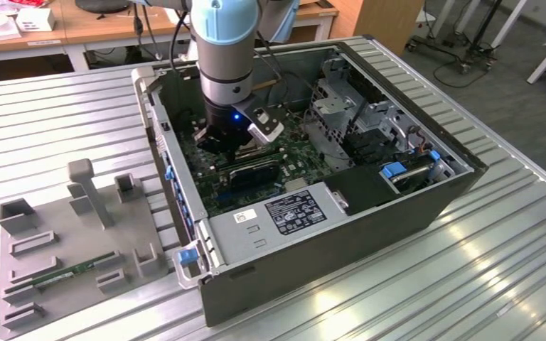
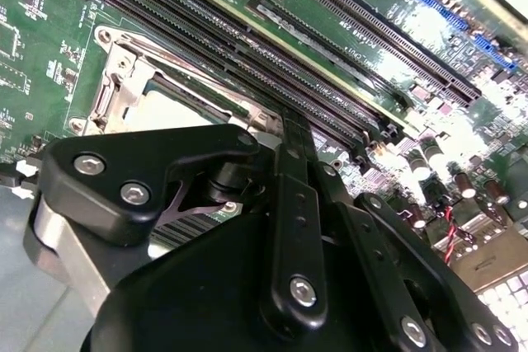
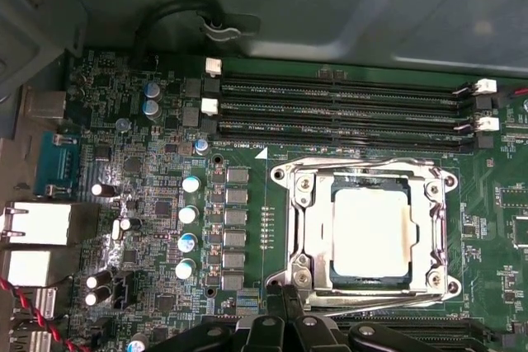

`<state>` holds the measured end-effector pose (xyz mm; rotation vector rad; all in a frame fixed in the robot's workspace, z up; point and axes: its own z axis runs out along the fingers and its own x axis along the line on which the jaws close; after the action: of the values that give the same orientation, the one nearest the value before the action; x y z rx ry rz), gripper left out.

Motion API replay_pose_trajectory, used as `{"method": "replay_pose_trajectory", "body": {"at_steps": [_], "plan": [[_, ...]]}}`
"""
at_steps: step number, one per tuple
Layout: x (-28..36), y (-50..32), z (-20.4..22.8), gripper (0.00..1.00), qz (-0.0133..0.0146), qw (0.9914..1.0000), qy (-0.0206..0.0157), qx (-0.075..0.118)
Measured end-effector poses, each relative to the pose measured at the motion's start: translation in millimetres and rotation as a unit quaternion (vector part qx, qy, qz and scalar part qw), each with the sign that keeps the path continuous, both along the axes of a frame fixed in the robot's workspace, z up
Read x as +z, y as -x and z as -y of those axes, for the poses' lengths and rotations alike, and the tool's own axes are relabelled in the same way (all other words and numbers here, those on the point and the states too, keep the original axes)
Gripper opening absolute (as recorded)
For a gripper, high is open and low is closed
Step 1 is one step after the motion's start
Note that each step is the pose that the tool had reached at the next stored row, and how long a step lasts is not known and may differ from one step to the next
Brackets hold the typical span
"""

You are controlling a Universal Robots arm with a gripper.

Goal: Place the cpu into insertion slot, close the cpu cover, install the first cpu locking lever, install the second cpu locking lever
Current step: 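Install the second cpu locking lever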

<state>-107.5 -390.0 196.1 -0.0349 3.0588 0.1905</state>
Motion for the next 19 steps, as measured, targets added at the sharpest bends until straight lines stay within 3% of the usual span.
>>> {"method": "replay_pose_trajectory", "body": {"at_steps": [11,13,17,19], "plan": [[6.2,-0.1,-0.1,0.11,-0.0009,1.00000,-0.0003,0.000],[6.2,-0.1,0.0,0.11,-0.0004,0.99999,-0.0044,0.000],[5.6,0.0,-0.1,0.11,0.0009,0.99981,-0.0196,0.000],[5.2,0.0,-0.1,0.11,0.0011,0.99978,-0.0209,0.000]]}}
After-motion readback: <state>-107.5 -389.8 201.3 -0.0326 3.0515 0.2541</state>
